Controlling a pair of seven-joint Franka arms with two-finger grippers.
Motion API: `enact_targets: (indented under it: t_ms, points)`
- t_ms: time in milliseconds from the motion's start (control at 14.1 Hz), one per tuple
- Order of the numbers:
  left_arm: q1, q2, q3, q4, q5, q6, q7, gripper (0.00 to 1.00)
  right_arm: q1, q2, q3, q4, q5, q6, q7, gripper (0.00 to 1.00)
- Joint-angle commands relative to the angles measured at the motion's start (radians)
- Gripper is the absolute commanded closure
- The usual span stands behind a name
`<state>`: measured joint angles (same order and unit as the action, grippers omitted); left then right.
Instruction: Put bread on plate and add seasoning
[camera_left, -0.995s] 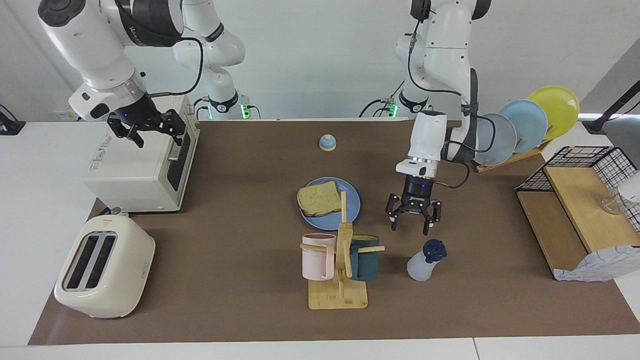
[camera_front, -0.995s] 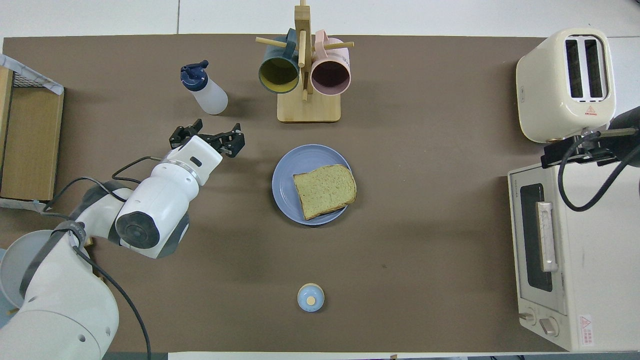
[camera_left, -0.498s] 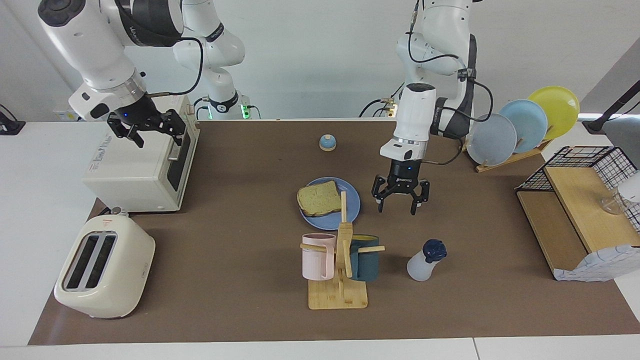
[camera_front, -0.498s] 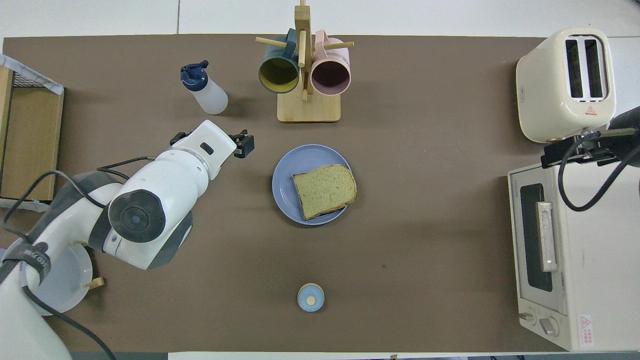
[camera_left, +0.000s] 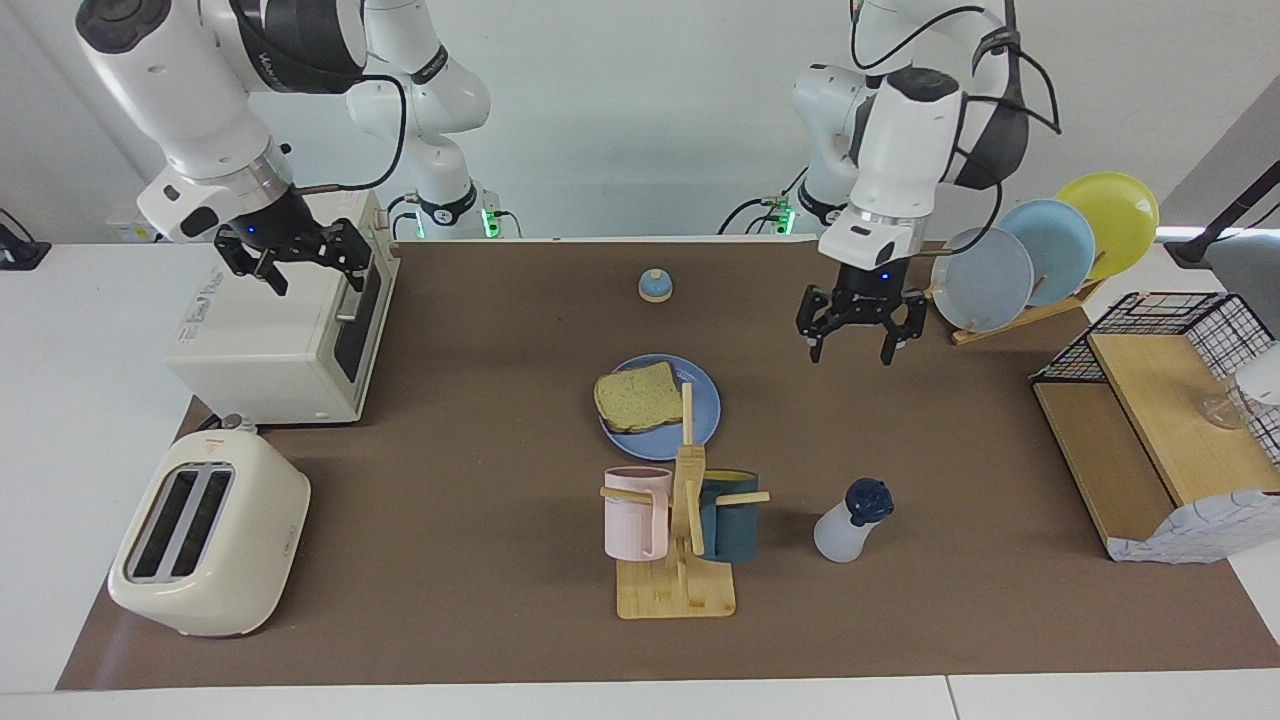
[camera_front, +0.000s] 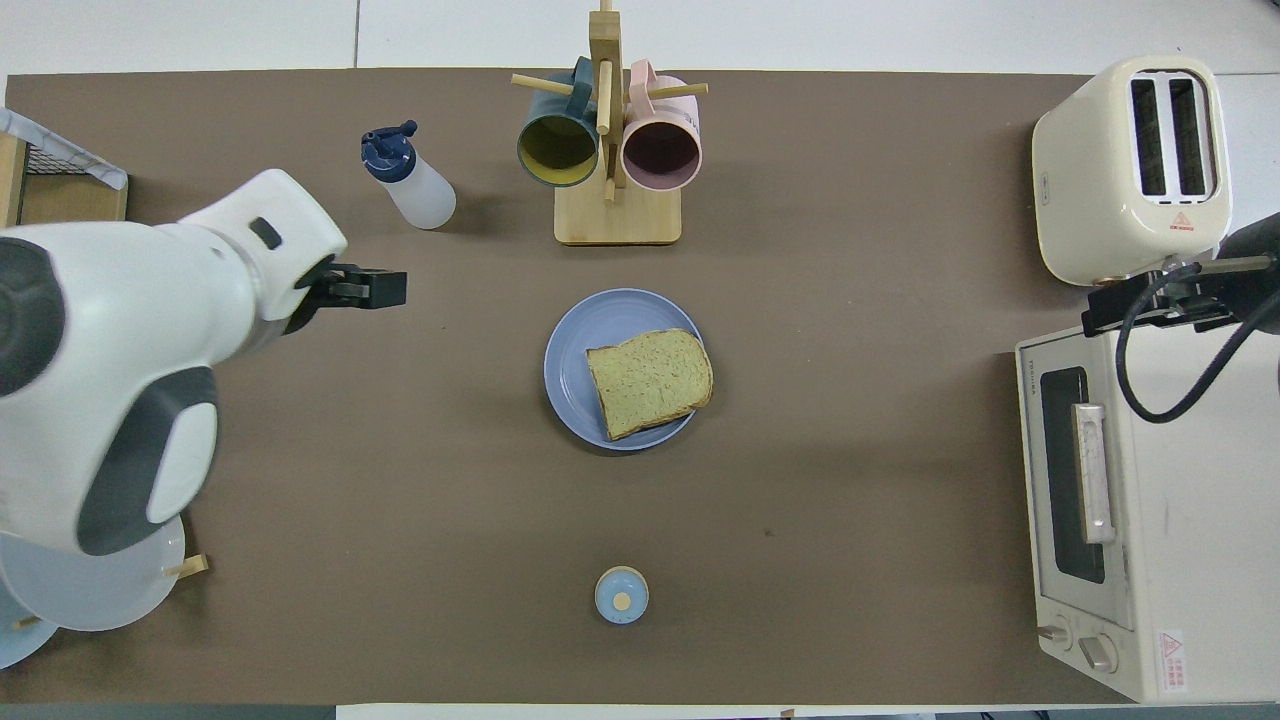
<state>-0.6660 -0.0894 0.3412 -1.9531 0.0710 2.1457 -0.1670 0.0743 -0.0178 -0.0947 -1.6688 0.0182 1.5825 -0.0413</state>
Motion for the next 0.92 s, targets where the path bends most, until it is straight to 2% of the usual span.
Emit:
enact_targets:
  t_ms: [0,355,498,853]
  points:
    - [0.103,0.002,-0.001,0.109,-0.050,-0.182,0.174,0.00,-0.011,-0.022,0.010,-0.025,0.000,0.011,0.012,0.00]
    - [0.285,-0.004,0.002,0.155,-0.050,-0.357,0.460,0.00,-0.011,-0.022,0.010,-0.025,0.000,0.011,0.012,0.00]
    - [0.315,-0.013,-0.002,0.148,-0.050,-0.368,0.463,0.00,-0.011,-0.022,0.009,-0.025,0.000,0.011,0.012,0.00]
    - [0.307,-0.016,-0.005,0.141,-0.043,-0.368,0.387,0.00,-0.011,-0.022,0.009,-0.025,0.000,0.011,0.012,0.00]
